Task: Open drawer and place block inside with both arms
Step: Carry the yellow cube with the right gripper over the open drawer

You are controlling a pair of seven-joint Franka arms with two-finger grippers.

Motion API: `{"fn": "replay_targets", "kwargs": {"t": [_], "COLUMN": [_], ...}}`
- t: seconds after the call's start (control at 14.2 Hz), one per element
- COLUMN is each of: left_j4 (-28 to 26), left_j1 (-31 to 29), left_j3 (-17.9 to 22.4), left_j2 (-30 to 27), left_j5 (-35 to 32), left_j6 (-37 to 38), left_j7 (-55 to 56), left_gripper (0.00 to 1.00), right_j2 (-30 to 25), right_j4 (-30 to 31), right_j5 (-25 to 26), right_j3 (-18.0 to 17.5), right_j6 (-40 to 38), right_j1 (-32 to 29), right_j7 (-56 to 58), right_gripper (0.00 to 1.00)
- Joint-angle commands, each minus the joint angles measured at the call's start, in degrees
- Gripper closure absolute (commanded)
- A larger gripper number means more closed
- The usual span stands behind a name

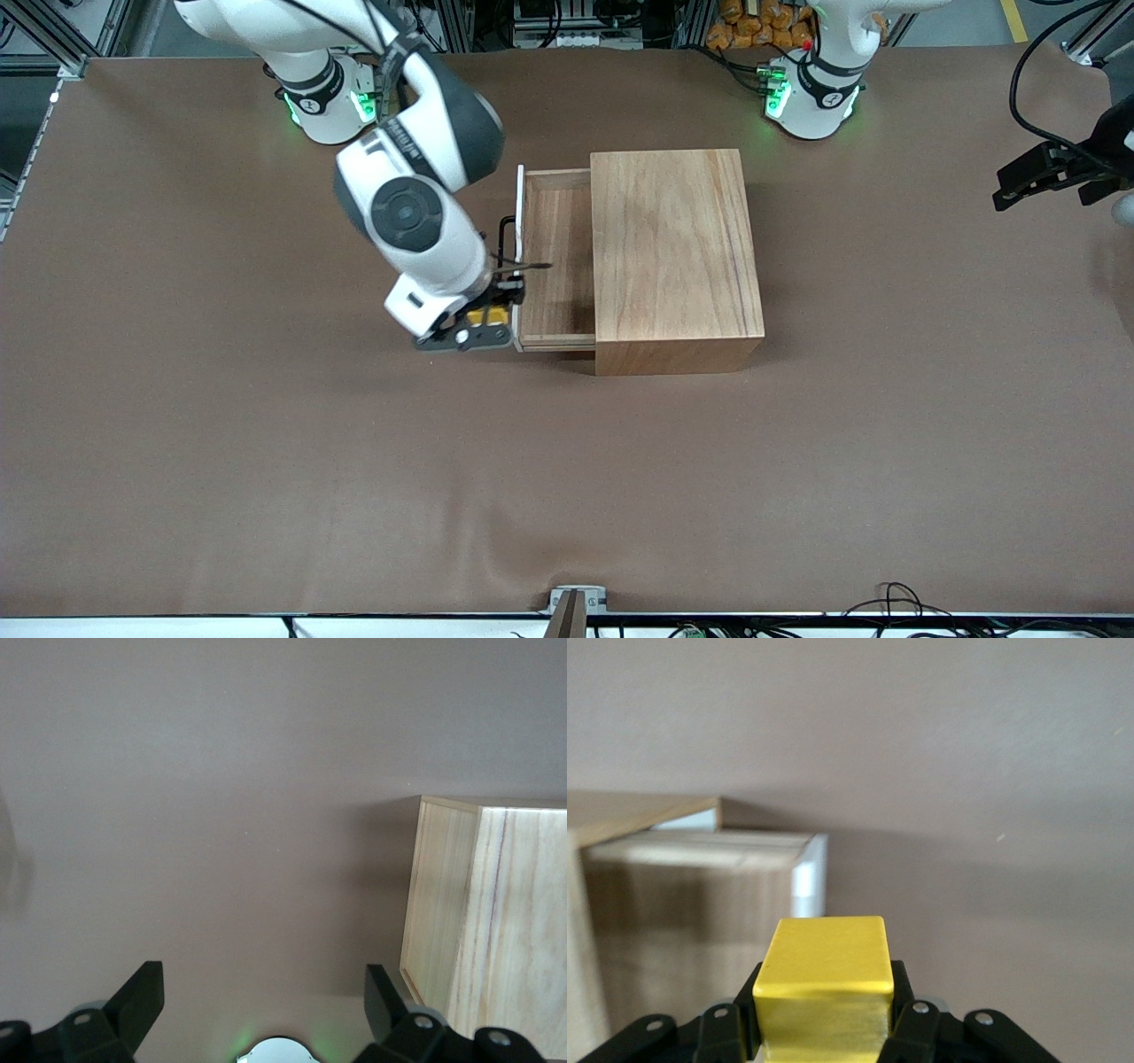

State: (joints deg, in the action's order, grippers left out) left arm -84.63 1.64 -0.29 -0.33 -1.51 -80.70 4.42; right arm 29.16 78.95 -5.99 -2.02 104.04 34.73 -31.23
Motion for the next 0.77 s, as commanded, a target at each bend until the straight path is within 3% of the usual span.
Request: {"fn": "replay_targets", "kwargs": {"t": [0.0, 0.42, 0.7], "left_j4": [-0.01, -0.01, 0.08], "left_j1": [-0.23, -0.32, -0.32], "left_j3": [0.12, 0.12, 0.12], "left_j2": [-0.2, -0.11, -0.11], "left_j5": [0.11, 0.11, 0.11], "left_j6": [-0.43, -0.34, -0.25], "left_j7": [-1.61, -3.98, -4.16], "left_gripper": [0.0, 0.0, 0.0], "right_j2": [1.15, 5.82, 5.91], "right_j4": [0.33, 0.42, 1.29], "right_j5": [-1.92, -2.27, -2.54], "right_j3": [0.53, 0.53, 0.53], "right_j6": [3.69, 5.92, 5.21], "right_j1": [3.23, 6.58, 8.16], "right_j7": [-3.3, -8.15, -8.15], "right_gripper": [1.0, 1.0, 1.0]}}
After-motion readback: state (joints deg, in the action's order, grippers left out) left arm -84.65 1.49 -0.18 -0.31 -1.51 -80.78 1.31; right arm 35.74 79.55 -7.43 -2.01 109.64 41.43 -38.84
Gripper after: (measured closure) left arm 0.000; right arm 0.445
